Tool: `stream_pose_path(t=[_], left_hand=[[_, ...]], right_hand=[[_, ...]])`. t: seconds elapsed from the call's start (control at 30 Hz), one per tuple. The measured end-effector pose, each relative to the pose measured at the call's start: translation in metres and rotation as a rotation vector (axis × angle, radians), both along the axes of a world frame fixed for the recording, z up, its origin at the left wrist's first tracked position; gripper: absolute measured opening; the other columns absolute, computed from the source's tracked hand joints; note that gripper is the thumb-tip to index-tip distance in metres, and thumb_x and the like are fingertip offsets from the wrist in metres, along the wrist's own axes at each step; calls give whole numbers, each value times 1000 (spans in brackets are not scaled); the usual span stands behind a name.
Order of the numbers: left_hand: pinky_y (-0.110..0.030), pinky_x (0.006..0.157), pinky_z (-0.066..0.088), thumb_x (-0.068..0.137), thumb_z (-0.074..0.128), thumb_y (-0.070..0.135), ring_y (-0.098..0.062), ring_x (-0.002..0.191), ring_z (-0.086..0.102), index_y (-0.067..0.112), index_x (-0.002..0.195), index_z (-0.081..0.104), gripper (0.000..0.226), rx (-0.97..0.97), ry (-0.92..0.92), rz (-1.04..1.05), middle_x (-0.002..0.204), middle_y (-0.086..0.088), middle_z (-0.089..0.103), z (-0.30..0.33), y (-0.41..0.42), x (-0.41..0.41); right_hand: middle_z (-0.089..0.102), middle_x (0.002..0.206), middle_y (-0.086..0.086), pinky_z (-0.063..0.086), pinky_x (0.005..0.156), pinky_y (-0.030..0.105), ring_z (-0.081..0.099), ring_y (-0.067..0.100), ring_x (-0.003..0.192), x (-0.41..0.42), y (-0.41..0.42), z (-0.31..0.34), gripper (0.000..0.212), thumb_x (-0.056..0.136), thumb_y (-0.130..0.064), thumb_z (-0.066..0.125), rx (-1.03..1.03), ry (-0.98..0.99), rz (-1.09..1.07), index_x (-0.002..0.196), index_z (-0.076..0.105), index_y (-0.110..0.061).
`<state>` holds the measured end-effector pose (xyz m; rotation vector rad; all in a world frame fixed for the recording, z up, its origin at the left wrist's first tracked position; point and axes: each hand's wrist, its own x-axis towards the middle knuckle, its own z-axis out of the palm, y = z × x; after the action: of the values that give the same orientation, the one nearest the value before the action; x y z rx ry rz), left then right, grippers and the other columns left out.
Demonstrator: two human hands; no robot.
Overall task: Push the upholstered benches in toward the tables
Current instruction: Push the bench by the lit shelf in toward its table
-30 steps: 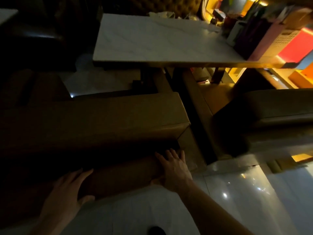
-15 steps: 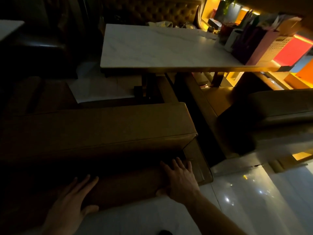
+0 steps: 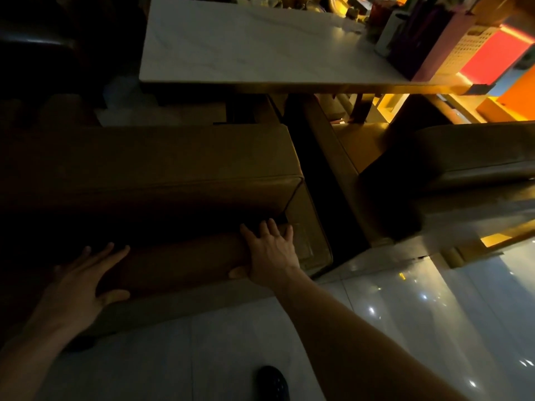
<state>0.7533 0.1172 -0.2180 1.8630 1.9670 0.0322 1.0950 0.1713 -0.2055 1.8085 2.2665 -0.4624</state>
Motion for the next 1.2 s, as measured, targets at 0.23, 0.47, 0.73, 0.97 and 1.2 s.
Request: stream_pose_path(t=[0.23, 0.47, 0.73, 0.97, 1.2], left_hand=[[-62, 115, 8, 78, 77, 43, -30, 149, 13, 36, 152, 21, 92, 11, 34, -5, 160, 1, 20, -5, 6, -2], [-54, 119, 6, 83, 72, 42, -26, 149, 11, 36, 151, 23, 85, 44, -16, 15, 161, 0, 22, 5, 2, 8], [-55, 119, 7, 81, 74, 42, -25, 149, 12, 36, 151, 26, 85, 60, -27, 16, 160, 1, 24, 8, -19, 6], [-54, 120, 7, 82, 74, 44, -23, 149, 10, 38, 151, 26, 84, 44, -35, 17, 161, 3, 22, 7, -18, 4], [-55, 119, 10, 82, 74, 45, -24, 149, 10, 38, 151, 25, 86, 32, -6, 21, 162, 3, 21, 6, -17, 2]], right_hand=[[15, 163, 19, 4, 117, 69, 6, 39, 152, -1, 2, -7, 109, 77, -80, 54, 43, -22, 16, 158, 2, -30], [14, 164, 18, 5, 118, 68, 5, 38, 152, -2, 1, -5, 107, 78, -81, 52, 44, -24, 14, 157, 2, -31], [10, 164, 20, 2, 117, 69, 1, 39, 152, -2, -24, -8, 106, 79, -82, 47, 39, -26, 30, 157, -2, -30], [5, 165, 19, 1, 117, 69, -3, 39, 152, -2, -24, -9, 107, 79, -83, 46, 18, -27, 30, 157, -5, -31], [4, 165, 18, 3, 117, 70, -6, 38, 153, -5, -22, -11, 107, 78, -83, 48, 7, -32, 17, 157, -5, -33]])
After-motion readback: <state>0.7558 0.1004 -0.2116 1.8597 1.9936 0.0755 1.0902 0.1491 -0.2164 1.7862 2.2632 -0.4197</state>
